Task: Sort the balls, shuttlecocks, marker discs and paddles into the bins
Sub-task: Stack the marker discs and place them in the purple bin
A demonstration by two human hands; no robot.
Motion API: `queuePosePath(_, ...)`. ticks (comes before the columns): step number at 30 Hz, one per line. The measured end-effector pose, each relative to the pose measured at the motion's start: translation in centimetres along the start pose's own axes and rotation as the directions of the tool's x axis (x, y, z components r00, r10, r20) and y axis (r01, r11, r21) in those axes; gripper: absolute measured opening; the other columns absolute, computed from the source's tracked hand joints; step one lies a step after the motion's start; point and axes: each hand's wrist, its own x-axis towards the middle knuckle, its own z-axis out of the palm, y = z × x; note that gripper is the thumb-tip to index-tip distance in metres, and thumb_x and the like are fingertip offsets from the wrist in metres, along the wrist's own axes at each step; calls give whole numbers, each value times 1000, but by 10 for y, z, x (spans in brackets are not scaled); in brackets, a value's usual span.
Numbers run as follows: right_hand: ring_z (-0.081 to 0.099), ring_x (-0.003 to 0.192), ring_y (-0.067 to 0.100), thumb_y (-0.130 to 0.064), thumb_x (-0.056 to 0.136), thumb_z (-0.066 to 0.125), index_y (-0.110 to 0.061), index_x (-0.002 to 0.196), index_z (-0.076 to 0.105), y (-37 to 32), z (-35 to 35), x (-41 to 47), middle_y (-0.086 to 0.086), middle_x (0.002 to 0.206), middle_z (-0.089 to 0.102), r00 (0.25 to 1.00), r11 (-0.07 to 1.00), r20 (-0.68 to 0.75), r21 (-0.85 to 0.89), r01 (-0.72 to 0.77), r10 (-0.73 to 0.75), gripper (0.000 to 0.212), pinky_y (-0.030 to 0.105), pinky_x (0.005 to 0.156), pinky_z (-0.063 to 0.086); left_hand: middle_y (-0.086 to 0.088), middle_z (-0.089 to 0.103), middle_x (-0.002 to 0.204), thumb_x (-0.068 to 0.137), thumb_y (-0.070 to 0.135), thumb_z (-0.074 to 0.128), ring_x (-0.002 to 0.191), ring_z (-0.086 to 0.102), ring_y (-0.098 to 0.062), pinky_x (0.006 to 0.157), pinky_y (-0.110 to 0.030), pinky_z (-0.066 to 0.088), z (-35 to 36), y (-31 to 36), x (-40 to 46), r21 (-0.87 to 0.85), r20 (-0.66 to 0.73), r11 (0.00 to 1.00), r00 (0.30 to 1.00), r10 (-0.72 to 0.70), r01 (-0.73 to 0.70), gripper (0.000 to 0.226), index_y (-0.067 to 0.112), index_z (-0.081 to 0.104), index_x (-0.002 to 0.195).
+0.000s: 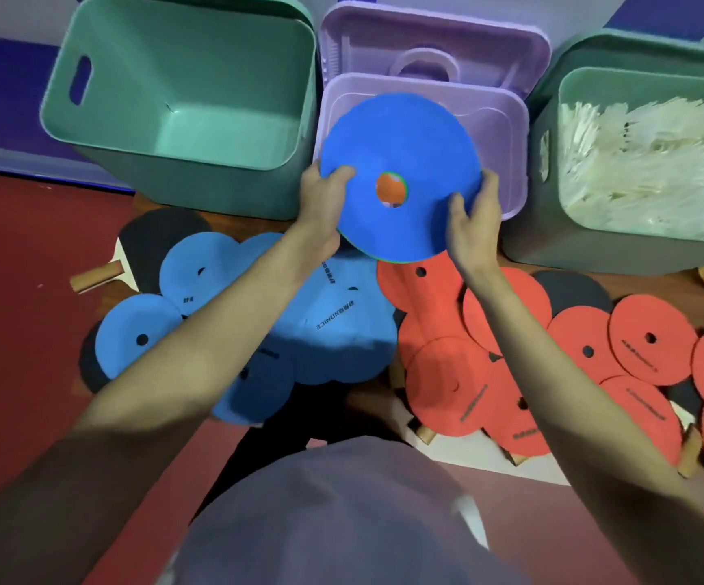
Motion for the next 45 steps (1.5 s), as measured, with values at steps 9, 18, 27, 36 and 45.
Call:
queuePosePath(9,57,100,34,0,90,44,6,122,43,16,0,94,20,113,59,1000,996,-8,-91,-10,9,32,31,74,37,-3,65,95,69,18,50,82,61,-21,64,-27,49,51,13,81,522,-7,849,994,104,-85,37,9,60,103)
queuePosePath(18,55,106,38,1,89,42,-1,128,41,45,16,114,19,120,58,970,974,194,-199,-109,148,39,35,74,40,-9,56,121,87,-1,45,96,53,-24,70,-28,42,57,-8,121,734,-71,679,993,92,-10,39,6,47,125)
queuePosePath(27,39,119,43,-8,88,56,8,131,35,50,18,103,27,129,38,951,848,258,-529,-9,171,51,39,96,35,-14,54,127,84,8,51,111,55,-30,76,-28,43,47,-19,119,827,-62,562,994,93,-1,47,6,47,131)
queuePosePath(36,50,111,34,-1,84,50,2,125,50,25,-7,28,20,120,46,957,932,178,-244,267,-228,41,37,95,42,-2,63,101,83,6,49,80,58,-6,73,-22,49,23,-26,36,608,162,580,800,578,-542,27,5,62,107)
queuePosePath(45,49,104,38,-1,79,52,3,115,53,66,-30,-79,22,107,51,991,928,81,-349,126,-104,37,39,91,38,-15,63,115,86,11,57,106,59,-31,92,-41,46,-10,-109,-9,837,455,319,889,46,-445,35,3,57,120)
